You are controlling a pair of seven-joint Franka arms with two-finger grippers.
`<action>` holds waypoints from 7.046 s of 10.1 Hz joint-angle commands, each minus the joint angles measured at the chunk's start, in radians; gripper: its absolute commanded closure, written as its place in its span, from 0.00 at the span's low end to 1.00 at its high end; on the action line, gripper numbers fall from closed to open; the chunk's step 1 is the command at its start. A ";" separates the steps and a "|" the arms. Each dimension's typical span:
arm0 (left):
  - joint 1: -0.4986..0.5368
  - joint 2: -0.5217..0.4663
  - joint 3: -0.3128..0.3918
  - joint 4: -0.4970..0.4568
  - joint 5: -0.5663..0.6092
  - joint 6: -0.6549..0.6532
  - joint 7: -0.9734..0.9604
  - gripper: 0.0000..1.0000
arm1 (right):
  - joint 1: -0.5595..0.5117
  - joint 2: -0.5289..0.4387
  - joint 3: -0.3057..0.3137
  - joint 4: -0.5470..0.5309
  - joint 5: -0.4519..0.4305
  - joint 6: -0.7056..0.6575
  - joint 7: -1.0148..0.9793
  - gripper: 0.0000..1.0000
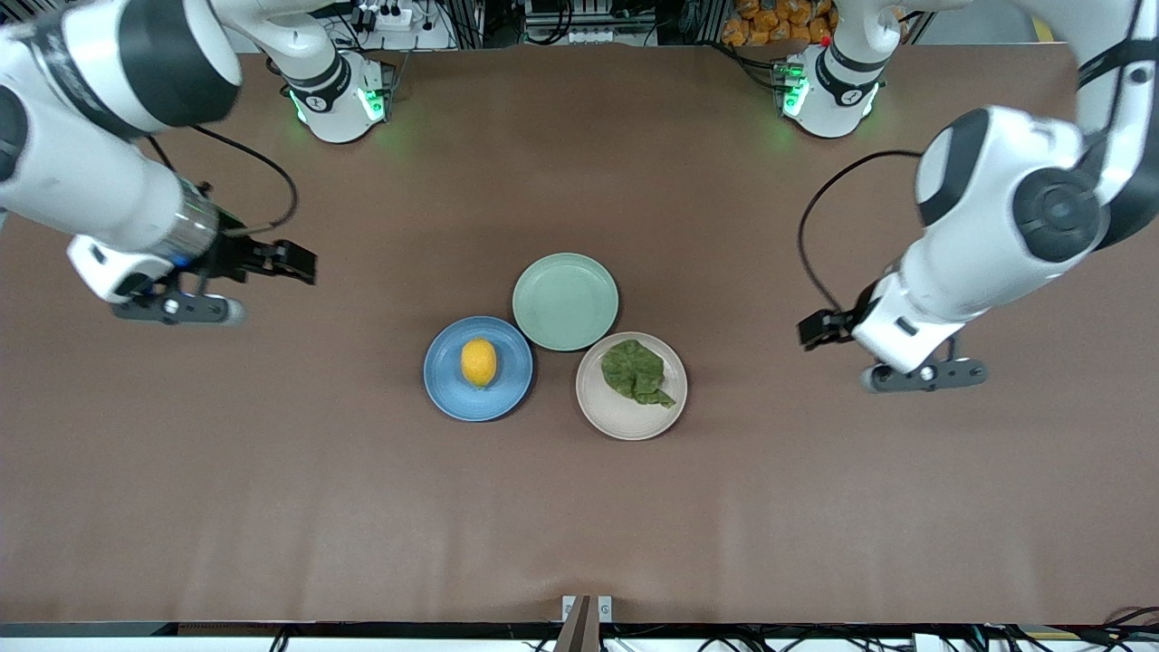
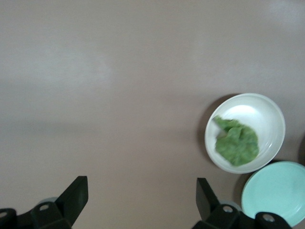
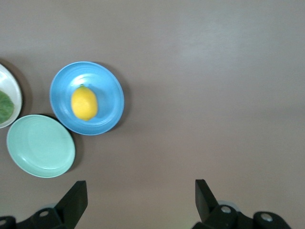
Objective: Pick lemon and lettuce from blue and beige plates
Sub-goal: 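Reach the right gripper to the lemon while the left gripper reaches the lettuce, then lower and close the right gripper on the lemon while the left grasps lettuce, then lift the lemon with the right gripper while the left gripper lifts lettuce, then lower the lemon and lettuce onto the table and open both grippers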
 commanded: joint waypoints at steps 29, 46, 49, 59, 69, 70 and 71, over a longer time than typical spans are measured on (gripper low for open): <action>-0.427 0.538 0.103 0.045 0.115 0.620 -0.600 0.00 | 0.273 0.461 -0.002 -0.186 -0.041 0.832 0.219 0.63; -0.290 0.279 0.103 0.044 0.108 0.334 -0.532 1.00 | -0.088 0.173 -0.017 -0.212 -0.074 0.460 -0.238 0.91; -0.179 0.233 0.098 0.044 0.106 0.255 -0.399 1.00 | -0.135 0.117 -0.045 -0.280 -0.153 0.470 -0.286 0.91; 0.076 0.209 0.101 0.042 0.105 0.151 0.067 1.00 | -0.231 0.175 -0.095 -0.498 -0.193 0.759 -0.433 0.90; 0.112 0.133 0.098 -0.138 0.068 0.172 0.140 0.00 | -0.218 0.261 -0.097 -0.336 -0.115 0.675 -0.426 0.00; 0.112 0.080 0.100 -0.207 0.057 0.180 0.135 0.00 | -0.209 0.245 -0.097 -0.259 -0.115 0.548 -0.424 0.00; 0.113 0.024 0.098 -0.282 0.055 0.191 0.134 0.00 | -0.206 0.217 -0.097 -0.231 -0.115 0.492 -0.422 0.00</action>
